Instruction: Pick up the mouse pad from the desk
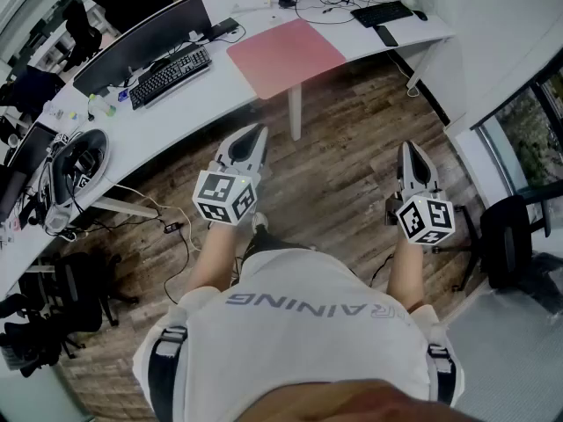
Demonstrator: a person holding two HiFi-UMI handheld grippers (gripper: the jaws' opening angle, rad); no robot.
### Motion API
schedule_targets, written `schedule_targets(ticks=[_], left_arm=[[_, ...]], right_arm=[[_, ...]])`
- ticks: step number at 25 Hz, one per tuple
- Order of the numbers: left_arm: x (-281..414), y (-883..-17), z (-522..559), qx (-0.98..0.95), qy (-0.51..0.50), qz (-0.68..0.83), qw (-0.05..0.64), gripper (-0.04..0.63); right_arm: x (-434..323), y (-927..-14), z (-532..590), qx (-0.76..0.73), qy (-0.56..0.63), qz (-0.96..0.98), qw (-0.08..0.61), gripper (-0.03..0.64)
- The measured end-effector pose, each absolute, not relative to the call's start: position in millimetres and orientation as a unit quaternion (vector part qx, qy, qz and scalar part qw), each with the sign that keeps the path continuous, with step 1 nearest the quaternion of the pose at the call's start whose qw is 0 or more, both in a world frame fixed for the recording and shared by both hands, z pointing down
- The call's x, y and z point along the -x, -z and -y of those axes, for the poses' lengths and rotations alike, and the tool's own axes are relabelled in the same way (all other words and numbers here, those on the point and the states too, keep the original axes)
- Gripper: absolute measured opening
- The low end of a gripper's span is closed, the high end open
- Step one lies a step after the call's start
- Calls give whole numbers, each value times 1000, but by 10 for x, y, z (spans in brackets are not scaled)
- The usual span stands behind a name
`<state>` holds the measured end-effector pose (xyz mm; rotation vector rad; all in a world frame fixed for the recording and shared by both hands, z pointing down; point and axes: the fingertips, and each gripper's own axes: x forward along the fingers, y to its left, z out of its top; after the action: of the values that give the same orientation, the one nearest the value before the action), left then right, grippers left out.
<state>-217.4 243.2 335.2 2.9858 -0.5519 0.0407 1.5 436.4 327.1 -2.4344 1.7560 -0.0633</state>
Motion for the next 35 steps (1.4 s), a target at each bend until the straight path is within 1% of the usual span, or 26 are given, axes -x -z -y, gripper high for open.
schedule_targets(ticks=[13, 24, 28, 31, 35], left_arm=[[2341, -3363, -2383, -980, -7, 188, 67, 43], [2339, -3371, -2429, -980, -8, 185, 73, 43], [2322, -3398, -2458, -980, -10, 183, 78, 43], [2315, -3498, -2445, -979, -20, 181, 87, 43], [2282, -3555, -2292, -978, -21, 184, 99, 43]], right_arm=[[142, -3228, -4263, 803, 13, -592, 68, 18], [96, -3288, -4345, 795, 32, -594, 114, 18], [156, -3284, -4375, 781, 12, -613, 119, 18], [213, -3294, -4312, 776, -1, -622, 109, 18], [162, -3369, -4105, 780, 12, -618, 93, 18]])
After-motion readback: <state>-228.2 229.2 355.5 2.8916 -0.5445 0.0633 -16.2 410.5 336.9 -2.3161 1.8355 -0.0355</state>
